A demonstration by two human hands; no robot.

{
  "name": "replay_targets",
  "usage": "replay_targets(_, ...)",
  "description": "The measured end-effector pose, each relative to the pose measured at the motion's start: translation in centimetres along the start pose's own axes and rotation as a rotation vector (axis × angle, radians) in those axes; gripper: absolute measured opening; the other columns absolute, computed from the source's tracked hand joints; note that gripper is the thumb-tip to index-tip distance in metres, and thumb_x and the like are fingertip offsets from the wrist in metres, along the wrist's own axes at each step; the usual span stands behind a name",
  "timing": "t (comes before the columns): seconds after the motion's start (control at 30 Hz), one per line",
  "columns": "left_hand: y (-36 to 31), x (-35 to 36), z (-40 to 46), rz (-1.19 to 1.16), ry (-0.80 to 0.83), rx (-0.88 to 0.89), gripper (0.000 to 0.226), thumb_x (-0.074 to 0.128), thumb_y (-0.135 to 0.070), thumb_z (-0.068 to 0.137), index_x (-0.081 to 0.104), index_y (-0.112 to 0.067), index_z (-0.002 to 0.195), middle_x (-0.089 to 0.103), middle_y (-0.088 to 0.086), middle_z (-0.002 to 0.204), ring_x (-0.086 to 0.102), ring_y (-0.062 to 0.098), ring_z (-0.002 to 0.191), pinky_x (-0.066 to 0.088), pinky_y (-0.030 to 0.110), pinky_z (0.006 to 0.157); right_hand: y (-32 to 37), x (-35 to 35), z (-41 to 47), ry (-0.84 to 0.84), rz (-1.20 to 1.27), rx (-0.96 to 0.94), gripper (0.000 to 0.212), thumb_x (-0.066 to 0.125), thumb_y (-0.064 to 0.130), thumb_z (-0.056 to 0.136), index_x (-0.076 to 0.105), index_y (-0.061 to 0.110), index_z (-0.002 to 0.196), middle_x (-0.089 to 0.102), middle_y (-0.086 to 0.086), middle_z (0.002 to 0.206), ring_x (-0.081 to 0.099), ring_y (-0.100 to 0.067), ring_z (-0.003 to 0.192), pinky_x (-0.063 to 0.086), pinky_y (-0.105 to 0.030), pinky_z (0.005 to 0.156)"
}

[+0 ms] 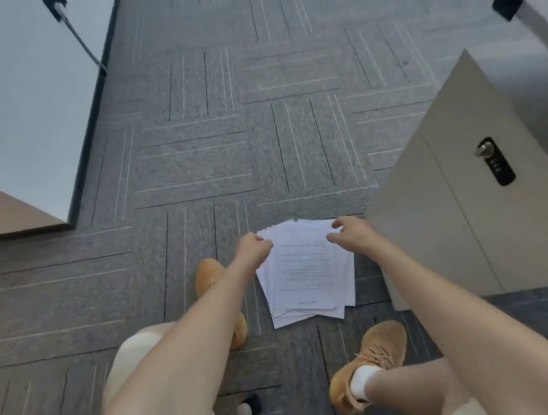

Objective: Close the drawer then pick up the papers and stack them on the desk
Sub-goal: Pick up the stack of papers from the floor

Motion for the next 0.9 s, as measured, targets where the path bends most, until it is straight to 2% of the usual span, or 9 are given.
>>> replay_targets(0.1, 3.0, 1.7, 5.3, 0.013, 0.0, -0.059, 0.019, 0.054, -0.019, 0.083, 0.044, -0.018, 0.067, 0.049, 0.009, 0.077, 0.04, 0.021, 0.067, 0.035, 0.032, 0.067, -2.0, 2.9, 5.6, 0.057, 0.046, 0.053, 0.053, 0.054, 0.03, 0.095, 0.048, 0.011, 0.144, 0.051, -0.01, 0.147, 0.048, -0.028, 0.134, 0.04, -0.035, 0.103)
replay_targets(0.2, 6.2, 3.6, 10.4, 0.02, -0.006, -0.123, 0.012, 0.056, -0.026, 0.085, 0.055, -0.015, 0.082, 0.063, 0.01, 0.095, 0.051, 0.022, 0.074, 0.042, 0.033, 0.069, -4.4, 5.7, 10.9, 0.084, 0.09, 0.1, 0.053, 0.053, 0.032, 0.097, 0.046, 0.01, 0.145, 0.051, -0.012, 0.147, 0.049, -0.03, 0.132, 0.041, -0.036, 0.101)
replay_targets(0.33, 10.4, 6.1, 16.0, 0.011, -0.029, -0.2, 0.024, 0.056, -0.031, 0.088, 0.06, -0.012, 0.104, 0.061, 0.007, 0.111, 0.056, 0.024, 0.099, 0.047, 0.037, 0.086, -8.0, 9.9, 17.0, 0.104, 0.119, 0.179, 0.053, 0.052, 0.03, 0.098, 0.045, 0.009, 0.145, 0.049, -0.013, 0.149, 0.046, -0.031, 0.135, 0.04, -0.037, 0.104)
replay_targets(0.47, 15.2, 8.8, 19.7, -0.053, -0.028, -0.311, 0.055, 0.055, -0.035, 0.088, 0.045, -0.013, 0.138, 0.049, 0.007, 0.141, 0.048, 0.027, 0.126, 0.042, 0.041, 0.098, -11.9, 14.2, 21.3, 0.128, 0.101, 0.243, 0.054, 0.053, 0.024, 0.096, 0.042, 0.008, 0.147, 0.048, -0.013, 0.149, 0.049, -0.032, 0.133, 0.043, -0.036, 0.102)
replay_targets(0.57, 18.2, 10.1, 21.9, -0.05, -0.053, -0.351, 0.055, 0.053, -0.03, 0.088, 0.041, -0.011, 0.139, 0.051, 0.011, 0.138, 0.051, 0.031, 0.121, 0.045, 0.044, 0.098, -14.6, 16.9, 23.9, 0.11, 0.125, 0.263, 0.043, 0.052, 0.029, 0.091, 0.053, 0.018, 0.133, 0.055, -0.015, 0.138, 0.054, -0.035, 0.12, 0.048, -0.038, 0.094)
replay_targets(0.63, 19.8, 10.5, 23.0, -0.02, -0.091, -0.37, 0.057, 0.049, -0.025, 0.089, 0.036, -0.012, 0.144, 0.049, 0.012, 0.142, 0.05, 0.034, 0.124, 0.045, 0.046, 0.1, -17.0, 18.4, 25.4, 0.093, 0.093, 0.334, 0.046, 0.051, 0.04, 0.086, 0.046, 0.026, 0.13, 0.044, -0.019, 0.144, 0.047, -0.04, 0.126, 0.043, -0.053, 0.104)
replay_targets(0.7, 20.8, 11.0, 24.2, 0.026, -0.108, -0.357, 0.057, 0.046, -0.023, 0.088, 0.036, -0.017, 0.145, 0.047, 0.012, 0.143, 0.05, 0.035, 0.125, 0.045, 0.049, 0.102, -18.9, 19.5, 26.1, 0.092, 0.042, 0.402, 0.063, 0.052, 0.042, 0.089, 0.027, 0.026, 0.144, 0.021, -0.025, 0.154, 0.027, -0.046, 0.141, 0.025, -0.064, 0.115)
replay_targets(0.8, 21.8, 11.5, 25.6, 0.135, -0.142, -0.342, 0.05, 0.043, -0.024, 0.083, 0.048, -0.022, 0.133, 0.041, 0.014, 0.131, 0.053, 0.036, 0.109, 0.049, 0.046, 0.096, -19.2, 20.3, 26.5, 0.077, 0.012, 0.39, 0.082, 0.052, 0.045, 0.092, 0.004, 0.023, 0.155, 0.001, -0.029, 0.16, 0.006, -0.046, 0.149, 0.007, -0.061, 0.12)
replay_targets(0.9, 21.5, 11.8, 25.8, 0.217, -0.184, -0.317, 0.043, 0.042, -0.013, 0.084, 0.048, -0.015, 0.127, 0.038, 0.014, 0.127, 0.049, 0.032, 0.096, 0.045, 0.038, 0.083, -19.2, 21.6, 26.9, 0.078, 0.014, 0.356, 0.088, 0.05, 0.043, 0.095, -0.006, 0.015, 0.157, -0.015, -0.03, 0.161, -0.009, -0.044, 0.151, -0.001, -0.053, 0.122)
Point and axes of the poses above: each hand's wrist, its own z-axis towards the middle knuckle, its own x-axis out of the palm, y = z × x, the point moved 10 cm from there along z, towards the middle knuckle
